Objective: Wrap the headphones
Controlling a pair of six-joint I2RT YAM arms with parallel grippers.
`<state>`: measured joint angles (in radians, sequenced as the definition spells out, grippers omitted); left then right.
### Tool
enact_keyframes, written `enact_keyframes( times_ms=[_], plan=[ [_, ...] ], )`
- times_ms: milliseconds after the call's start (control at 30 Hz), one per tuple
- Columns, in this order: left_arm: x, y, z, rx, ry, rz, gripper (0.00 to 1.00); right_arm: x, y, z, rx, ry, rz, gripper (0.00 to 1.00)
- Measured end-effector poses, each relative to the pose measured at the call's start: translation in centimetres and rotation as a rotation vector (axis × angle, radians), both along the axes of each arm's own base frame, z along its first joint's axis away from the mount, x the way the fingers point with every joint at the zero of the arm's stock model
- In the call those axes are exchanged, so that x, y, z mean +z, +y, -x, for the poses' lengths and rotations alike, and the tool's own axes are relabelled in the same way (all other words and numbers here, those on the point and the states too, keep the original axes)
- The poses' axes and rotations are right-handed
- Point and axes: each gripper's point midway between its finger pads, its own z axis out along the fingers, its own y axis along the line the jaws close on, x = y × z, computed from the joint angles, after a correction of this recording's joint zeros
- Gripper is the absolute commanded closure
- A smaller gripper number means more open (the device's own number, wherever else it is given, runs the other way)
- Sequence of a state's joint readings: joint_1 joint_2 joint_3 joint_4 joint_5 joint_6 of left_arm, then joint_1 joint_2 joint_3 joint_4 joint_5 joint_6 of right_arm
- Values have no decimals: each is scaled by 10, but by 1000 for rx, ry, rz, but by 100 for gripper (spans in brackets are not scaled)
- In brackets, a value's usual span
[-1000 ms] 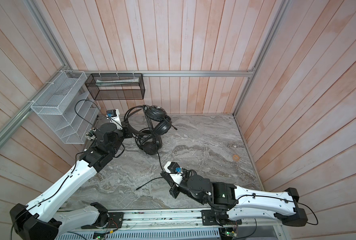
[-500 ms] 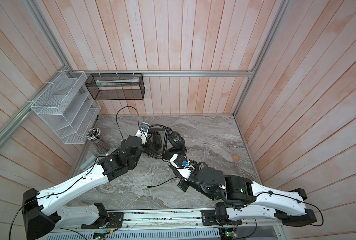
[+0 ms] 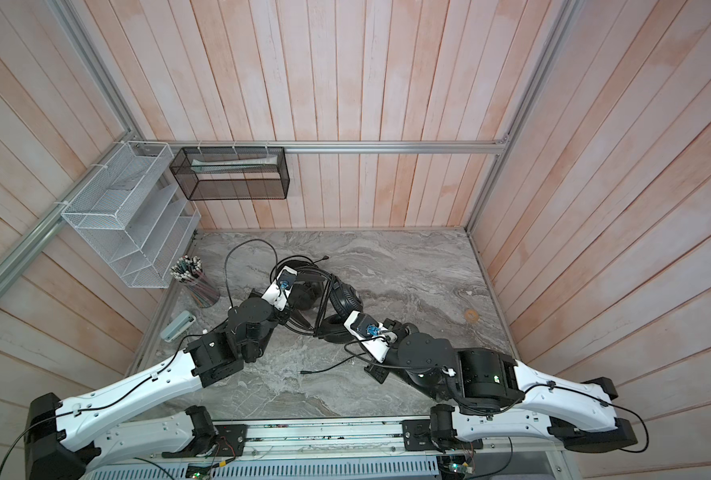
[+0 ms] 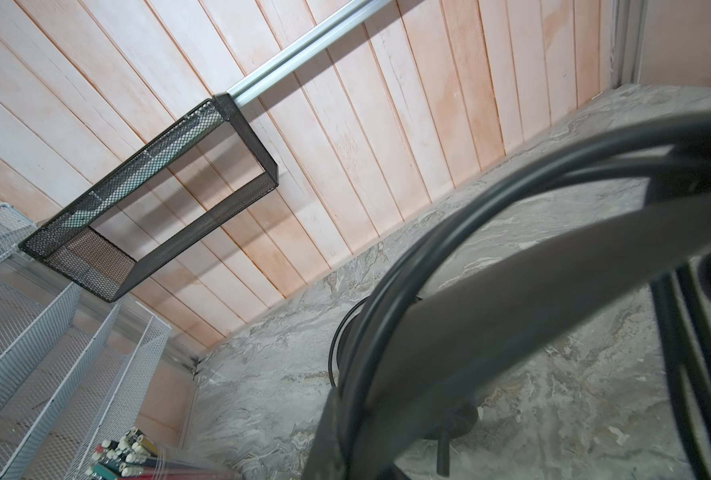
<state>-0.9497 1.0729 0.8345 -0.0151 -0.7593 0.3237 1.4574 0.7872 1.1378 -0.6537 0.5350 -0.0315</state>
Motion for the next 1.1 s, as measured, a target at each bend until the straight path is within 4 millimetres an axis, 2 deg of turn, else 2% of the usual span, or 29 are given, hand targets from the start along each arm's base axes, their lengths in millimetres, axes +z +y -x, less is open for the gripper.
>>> enact_keyframes(
  times_ms=[233,467,700,900,1100],
  plan=[
    [-13,-2,2,-16,0,-32,100,-5,1,-2,-6,-21,46,100],
    [-8,-1,3,-17,-18,-13,100,-1,-2,-5,-19,-37,50,100],
    [-11,-1,4,-18,-17,-18,100,-2,-3,-6,-26,-49,63,100],
    [-13,-11,14,-65,-29,-44,100,-2,-4,-7,-29,-54,67,100],
    [-6,-4,18,-46,-78,-94,100,-4,-5,-7,-30,-56,78,100]
  ],
)
